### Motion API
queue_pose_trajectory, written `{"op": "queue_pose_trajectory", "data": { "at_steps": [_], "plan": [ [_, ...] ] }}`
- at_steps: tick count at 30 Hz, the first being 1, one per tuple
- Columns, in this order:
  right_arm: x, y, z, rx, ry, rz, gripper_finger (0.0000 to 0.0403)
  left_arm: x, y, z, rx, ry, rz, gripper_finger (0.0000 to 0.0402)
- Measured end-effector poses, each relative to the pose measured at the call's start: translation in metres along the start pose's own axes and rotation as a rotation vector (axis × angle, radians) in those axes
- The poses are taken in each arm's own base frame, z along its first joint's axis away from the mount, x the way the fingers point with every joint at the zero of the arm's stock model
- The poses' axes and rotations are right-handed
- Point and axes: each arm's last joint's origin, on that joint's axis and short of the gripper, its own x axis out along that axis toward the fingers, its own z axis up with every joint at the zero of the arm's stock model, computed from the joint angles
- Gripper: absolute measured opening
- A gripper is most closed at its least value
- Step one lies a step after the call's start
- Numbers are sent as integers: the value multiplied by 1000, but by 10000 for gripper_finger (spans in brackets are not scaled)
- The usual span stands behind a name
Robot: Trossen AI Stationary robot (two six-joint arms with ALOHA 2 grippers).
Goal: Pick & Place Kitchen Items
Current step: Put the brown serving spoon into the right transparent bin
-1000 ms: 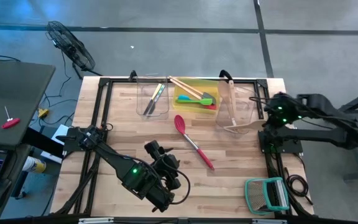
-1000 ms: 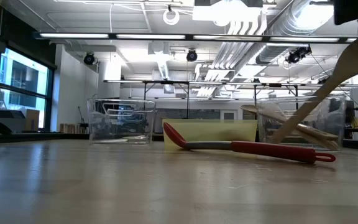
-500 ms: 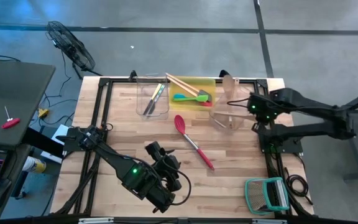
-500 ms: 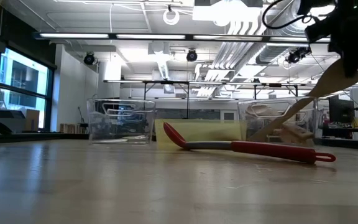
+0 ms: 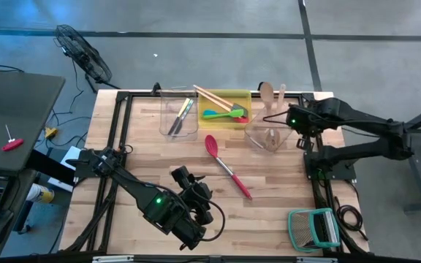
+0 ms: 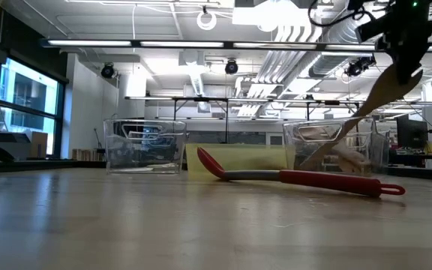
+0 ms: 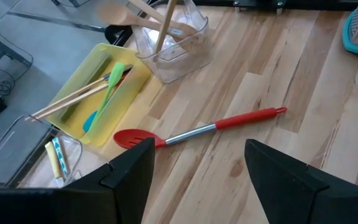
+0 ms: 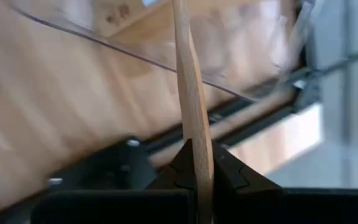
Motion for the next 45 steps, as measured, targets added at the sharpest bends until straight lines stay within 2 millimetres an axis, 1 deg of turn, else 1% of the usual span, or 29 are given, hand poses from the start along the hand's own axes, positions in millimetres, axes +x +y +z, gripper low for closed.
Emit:
{"op": "queue_pose_trajectory", "data": {
  "at_steps": [2, 6, 10, 16, 23, 32, 38, 45],
  "plan": [
    [-5, 0, 1, 8, -22, 57, 4, 0, 0, 0, 0, 0, 0, 241],
    [-10, 0, 3, -43, -44, 92, 4, 0, 0, 0, 19, -1, 0, 241],
    [-6, 1, 11, -170, -21, 88, 4, 2, 1, 2, 18, -1, 4, 241],
    [4, -1, 24, -258, 54, -5, 4, 5, 1, 4, 4, -3, 3, 241],
    [12, -10, 33, -245, 55, 12, 4, 5, 0, 4, 2, -8, -4, 241],
    [23, -31, 44, -109, 10, 31, 6, 6, 1, 6, 21, -10, -4, 241],
    [38, -42, 59, -20, -8, 76, 6, 6, 0, 5, 16, 23, -34, 241],
    [56, -44, 74, -17, 51, 96, 6, 6, -3, 6, -11, 37, -75, 241]
  ]
}}
